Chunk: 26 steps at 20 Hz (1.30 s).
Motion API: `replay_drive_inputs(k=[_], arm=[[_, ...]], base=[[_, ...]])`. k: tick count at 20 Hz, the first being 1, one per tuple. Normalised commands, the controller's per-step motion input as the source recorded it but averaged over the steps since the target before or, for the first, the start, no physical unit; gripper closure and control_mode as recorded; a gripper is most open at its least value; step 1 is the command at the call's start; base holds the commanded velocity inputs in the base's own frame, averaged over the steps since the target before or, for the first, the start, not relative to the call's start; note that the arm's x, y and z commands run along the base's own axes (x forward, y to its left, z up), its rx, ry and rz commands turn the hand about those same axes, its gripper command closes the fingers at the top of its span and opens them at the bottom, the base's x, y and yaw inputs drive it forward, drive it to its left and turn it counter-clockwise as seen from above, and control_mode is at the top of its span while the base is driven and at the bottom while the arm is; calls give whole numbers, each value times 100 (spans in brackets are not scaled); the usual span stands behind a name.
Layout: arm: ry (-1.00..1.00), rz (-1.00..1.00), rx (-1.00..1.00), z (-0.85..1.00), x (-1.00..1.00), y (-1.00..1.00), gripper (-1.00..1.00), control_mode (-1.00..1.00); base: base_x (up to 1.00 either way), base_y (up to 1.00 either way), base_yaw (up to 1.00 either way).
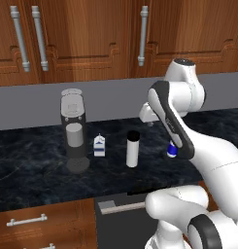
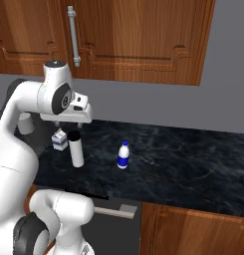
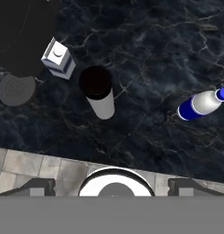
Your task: Move the drinks to the dining counter.
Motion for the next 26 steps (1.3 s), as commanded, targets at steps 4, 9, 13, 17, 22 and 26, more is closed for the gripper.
replay_drive_inputs(k=[4, 9, 13, 17, 22, 26], arm=[[13, 0, -6, -8, 2, 32, -100, -100], [14, -1, -13, -6, 29, 34, -100, -100], [6, -1, -2, -16, 30, 13, -100, -100], [1, -1, 0, -22, 27, 3, -100, -100], [0, 0, 7, -40, 5, 0, -100, -100], [0, 0, 8, -42, 2, 0, -100, -100]], base=[[0, 0, 0], [0, 0, 0], [0, 0, 0], [0, 0, 0], [0, 0, 0], [0, 0, 0]])
